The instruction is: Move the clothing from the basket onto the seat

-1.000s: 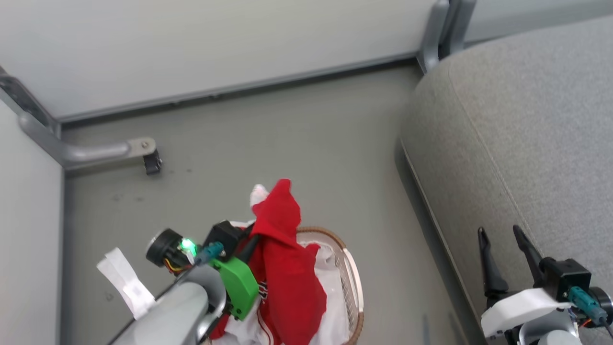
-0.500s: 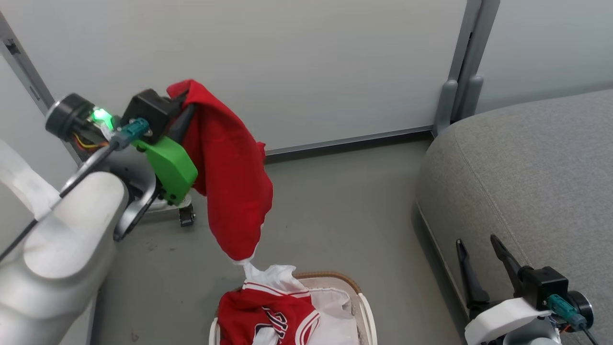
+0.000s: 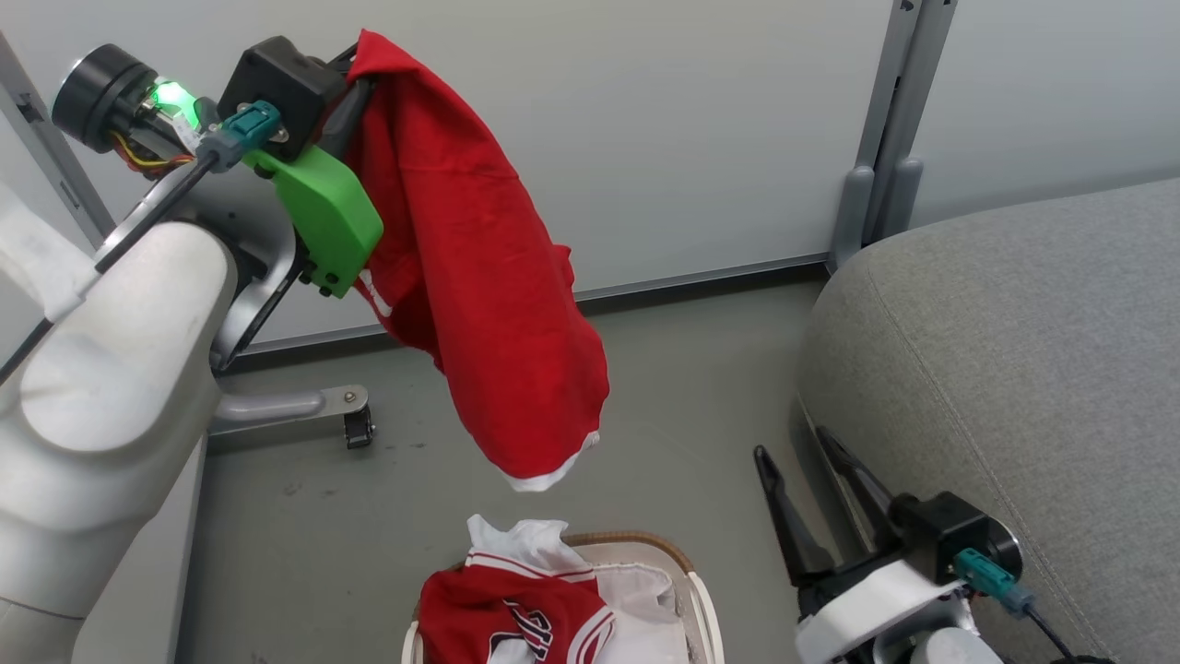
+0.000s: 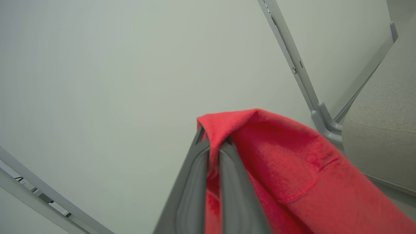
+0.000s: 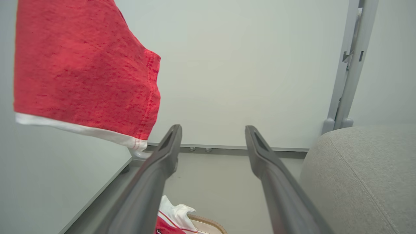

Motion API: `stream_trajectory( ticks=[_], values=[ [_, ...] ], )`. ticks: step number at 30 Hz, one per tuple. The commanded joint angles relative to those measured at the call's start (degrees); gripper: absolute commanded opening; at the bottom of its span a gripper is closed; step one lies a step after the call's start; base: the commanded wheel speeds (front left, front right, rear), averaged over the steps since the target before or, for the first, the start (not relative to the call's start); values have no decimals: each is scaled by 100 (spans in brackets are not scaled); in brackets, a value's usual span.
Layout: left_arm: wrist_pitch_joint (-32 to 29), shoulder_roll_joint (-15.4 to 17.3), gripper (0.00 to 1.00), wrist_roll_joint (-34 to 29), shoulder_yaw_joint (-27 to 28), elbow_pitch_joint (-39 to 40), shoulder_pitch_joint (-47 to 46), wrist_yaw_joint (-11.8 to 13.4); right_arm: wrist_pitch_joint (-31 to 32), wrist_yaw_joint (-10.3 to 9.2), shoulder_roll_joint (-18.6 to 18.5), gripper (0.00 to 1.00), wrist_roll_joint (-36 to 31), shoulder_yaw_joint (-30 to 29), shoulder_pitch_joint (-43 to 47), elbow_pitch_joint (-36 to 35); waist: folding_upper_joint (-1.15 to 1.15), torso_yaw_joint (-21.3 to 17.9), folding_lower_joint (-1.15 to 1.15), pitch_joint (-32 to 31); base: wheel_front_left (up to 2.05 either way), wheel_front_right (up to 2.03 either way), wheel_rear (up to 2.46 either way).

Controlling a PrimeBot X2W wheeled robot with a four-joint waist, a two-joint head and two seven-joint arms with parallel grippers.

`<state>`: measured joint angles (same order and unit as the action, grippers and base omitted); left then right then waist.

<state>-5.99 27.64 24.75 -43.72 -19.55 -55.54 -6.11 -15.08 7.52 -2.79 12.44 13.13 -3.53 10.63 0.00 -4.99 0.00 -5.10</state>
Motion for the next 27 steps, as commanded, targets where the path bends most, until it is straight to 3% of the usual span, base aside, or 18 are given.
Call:
stream_trajectory(
  ticks=[1, 9, 17, 21, 27],
  values=[
    [-24, -65, 0, 10, -31, -45, -122, -22, -14, -6, -19, 100, 104, 250, -123, -111, 0, 7, 0, -26, 0, 0, 0],
    [-112, -435, 0, 10, -270, -224, -417, -56, -13, -7, -17, 100, -61, 1432, -425, -10, 0, 61, 0, -145, 0, 0, 0],
    [-135, -747, 0, 86, -523, -492, -814, -102, -14, -7, -17, 100, -586, 1875, -753, 500, 0, 188, 0, -240, 0, 0, 0],
    [-124, -854, 0, 133, -647, -594, -956, -122, -14, -7, -20, 100, -766, 1863, -831, 570, 0, 251, 0, -273, 0, 0, 0],
    [-94, -944, 0, 227, -792, -602, -1044, -126, -14, -7, -20, 100, -1136, 1386, -809, 93, 0, 303, 0, -308, 0, 0, 0]
  ],
)
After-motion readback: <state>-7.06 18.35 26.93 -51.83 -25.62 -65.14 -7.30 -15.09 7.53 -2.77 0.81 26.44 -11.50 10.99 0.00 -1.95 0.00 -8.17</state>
